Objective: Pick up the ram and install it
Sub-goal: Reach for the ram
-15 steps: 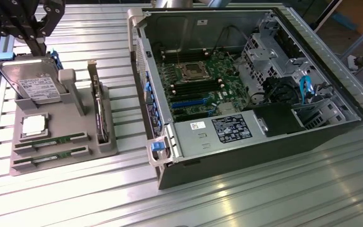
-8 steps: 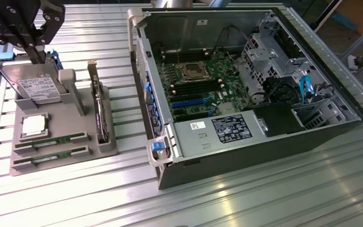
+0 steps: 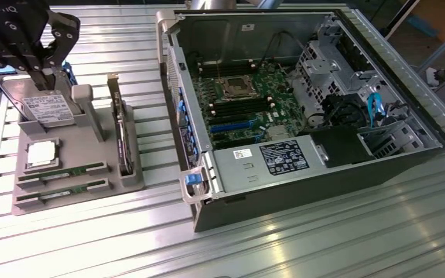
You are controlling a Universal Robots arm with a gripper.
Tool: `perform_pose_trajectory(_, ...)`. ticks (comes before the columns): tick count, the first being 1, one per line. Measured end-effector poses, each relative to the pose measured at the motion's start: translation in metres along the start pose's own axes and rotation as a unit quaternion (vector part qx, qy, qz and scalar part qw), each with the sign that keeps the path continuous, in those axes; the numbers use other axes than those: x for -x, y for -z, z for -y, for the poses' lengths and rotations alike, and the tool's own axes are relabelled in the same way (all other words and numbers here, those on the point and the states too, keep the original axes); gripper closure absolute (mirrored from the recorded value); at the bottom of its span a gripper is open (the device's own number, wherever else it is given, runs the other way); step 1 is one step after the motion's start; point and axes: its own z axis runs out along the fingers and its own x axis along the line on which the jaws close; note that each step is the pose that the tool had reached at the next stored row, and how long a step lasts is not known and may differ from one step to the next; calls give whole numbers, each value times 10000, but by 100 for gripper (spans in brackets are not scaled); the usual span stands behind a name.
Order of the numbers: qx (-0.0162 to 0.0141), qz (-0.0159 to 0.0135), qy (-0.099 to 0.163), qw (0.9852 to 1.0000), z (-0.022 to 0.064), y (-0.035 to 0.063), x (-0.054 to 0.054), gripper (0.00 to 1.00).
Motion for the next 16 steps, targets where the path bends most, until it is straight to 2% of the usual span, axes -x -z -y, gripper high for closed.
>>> perform_pose_trajectory(8, -19, 1, 1, 10000, 229, 9, 18, 89)
perform_pose_trajectory(16, -19, 1, 1, 10000, 220, 8, 17, 89)
